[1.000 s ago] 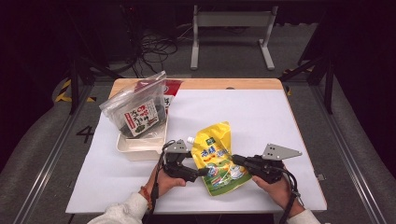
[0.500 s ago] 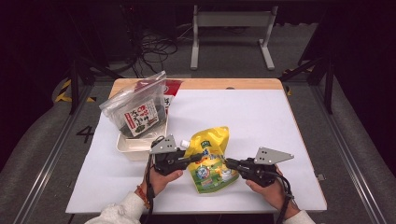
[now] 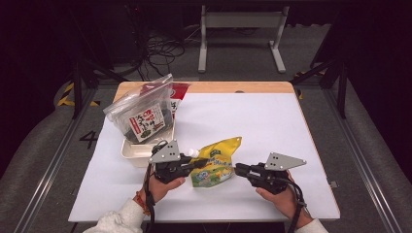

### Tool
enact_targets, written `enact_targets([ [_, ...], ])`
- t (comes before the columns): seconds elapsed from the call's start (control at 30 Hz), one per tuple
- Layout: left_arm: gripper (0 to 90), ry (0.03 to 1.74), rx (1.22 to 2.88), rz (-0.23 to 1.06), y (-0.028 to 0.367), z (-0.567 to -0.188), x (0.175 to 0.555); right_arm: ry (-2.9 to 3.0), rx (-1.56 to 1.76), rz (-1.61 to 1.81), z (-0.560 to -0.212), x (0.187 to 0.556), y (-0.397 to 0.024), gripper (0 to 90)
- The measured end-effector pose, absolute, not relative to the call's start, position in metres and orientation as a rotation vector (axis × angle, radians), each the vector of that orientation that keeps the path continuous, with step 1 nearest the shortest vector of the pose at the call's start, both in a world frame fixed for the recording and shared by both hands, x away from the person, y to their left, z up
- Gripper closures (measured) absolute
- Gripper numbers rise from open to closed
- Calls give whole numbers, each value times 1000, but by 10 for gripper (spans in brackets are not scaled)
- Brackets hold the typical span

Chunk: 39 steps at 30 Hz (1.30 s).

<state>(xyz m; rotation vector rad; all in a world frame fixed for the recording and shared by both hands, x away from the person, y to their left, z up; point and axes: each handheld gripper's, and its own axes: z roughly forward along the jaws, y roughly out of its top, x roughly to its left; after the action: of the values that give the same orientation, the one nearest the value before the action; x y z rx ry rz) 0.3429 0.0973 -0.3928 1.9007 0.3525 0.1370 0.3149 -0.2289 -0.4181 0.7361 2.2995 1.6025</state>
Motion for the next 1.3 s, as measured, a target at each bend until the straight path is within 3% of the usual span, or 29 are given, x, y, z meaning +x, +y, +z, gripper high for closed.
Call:
enact_targets([
  [0.23,870,318,1936,161,103,-387,339,2284,765,1569,-417,317,-236,620],
  [0.6,870,315,1936,187,118,-382,337,2264,722,1317,-417,309,-247,464],
  [0.83,869,316,1925,208,125,-377,337,2254,825,1198,-429,306,-261,311],
  [1.3,870,269,1896,269,143,-354,336,2266,933,1172,-442,303,-272,281],
])
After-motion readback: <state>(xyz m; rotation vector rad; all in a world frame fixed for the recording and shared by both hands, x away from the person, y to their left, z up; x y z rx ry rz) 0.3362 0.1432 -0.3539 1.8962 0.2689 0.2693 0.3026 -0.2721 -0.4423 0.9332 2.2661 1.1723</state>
